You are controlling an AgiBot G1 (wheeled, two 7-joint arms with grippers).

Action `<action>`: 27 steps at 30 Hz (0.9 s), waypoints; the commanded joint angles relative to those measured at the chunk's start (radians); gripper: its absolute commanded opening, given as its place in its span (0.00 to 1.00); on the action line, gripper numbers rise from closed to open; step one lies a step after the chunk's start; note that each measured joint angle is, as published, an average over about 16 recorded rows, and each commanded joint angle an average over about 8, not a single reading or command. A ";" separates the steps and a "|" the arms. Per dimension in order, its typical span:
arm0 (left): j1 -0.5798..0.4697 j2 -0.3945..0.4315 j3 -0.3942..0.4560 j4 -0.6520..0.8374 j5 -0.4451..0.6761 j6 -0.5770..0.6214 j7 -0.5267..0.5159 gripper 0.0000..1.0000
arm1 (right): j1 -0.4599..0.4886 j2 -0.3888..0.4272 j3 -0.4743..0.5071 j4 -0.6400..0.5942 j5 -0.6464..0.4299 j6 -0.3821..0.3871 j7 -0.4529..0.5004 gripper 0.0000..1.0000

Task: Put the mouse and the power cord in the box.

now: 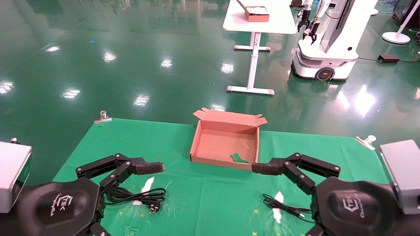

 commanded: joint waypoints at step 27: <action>-0.495 0.317 0.394 0.756 0.793 -0.113 0.527 1.00 | 0.401 -0.202 -0.345 -0.679 -0.734 0.046 -0.501 1.00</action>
